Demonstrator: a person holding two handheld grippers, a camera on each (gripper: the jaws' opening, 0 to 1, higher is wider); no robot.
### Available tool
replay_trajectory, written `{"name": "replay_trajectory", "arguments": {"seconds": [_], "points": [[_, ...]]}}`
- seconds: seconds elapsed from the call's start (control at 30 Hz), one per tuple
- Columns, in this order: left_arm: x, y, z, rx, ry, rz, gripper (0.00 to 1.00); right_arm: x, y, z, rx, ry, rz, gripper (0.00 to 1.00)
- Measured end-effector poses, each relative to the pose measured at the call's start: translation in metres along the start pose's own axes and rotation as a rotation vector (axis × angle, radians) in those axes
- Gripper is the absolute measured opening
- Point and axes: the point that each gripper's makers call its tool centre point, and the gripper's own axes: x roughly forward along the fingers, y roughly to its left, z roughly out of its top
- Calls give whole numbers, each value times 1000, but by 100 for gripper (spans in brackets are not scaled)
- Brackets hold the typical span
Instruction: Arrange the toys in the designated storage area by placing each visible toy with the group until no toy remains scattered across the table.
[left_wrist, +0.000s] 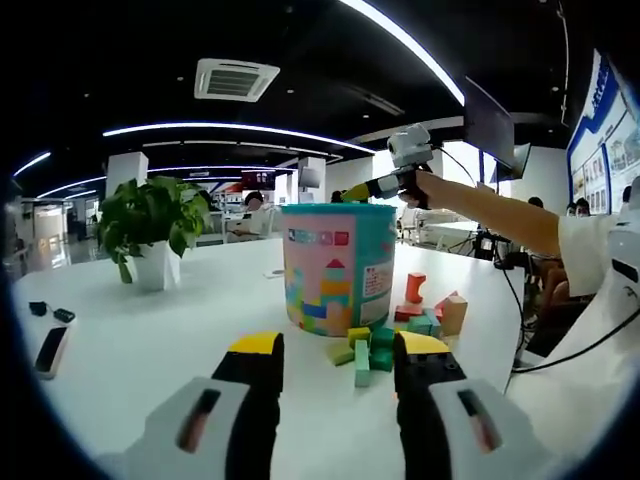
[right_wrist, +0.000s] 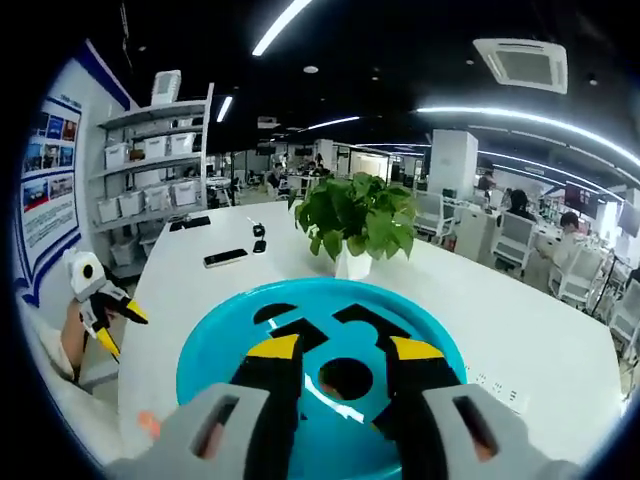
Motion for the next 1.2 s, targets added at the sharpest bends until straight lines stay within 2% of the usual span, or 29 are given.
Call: {"name": "replay_trajectory", "arguments": {"seconds": [0.2,0.4,0.5,0.6,0.73,0.9,1.1,1.2], "points": [[-1,-1,4,1,-15,2,45,-11,-8,23,19,-96,-25,59],[-1,0,3,-1,-10,4,45,-29,-15,36,6,-120,-37,55],[-1,0,3,0,-12,2,45,-42,-9,39,15,-132,-12,54],[-1,0,3,0,-12,2,45,-56,-3,44,-8,-179,-1,54],[-1,-1,3,0,-9,2,45,-72,-1,44,-39,-198,-4,51],[-3,-1,5,3,-15,4,45,-88,4,37,-87,-186,21,46],[-2,-1,3,4,-10,3,45,-109,26,29,-140,-195,61,44],[-2,-1,5,4,-15,5,45,-119,34,24,-158,-196,67,39]]}}
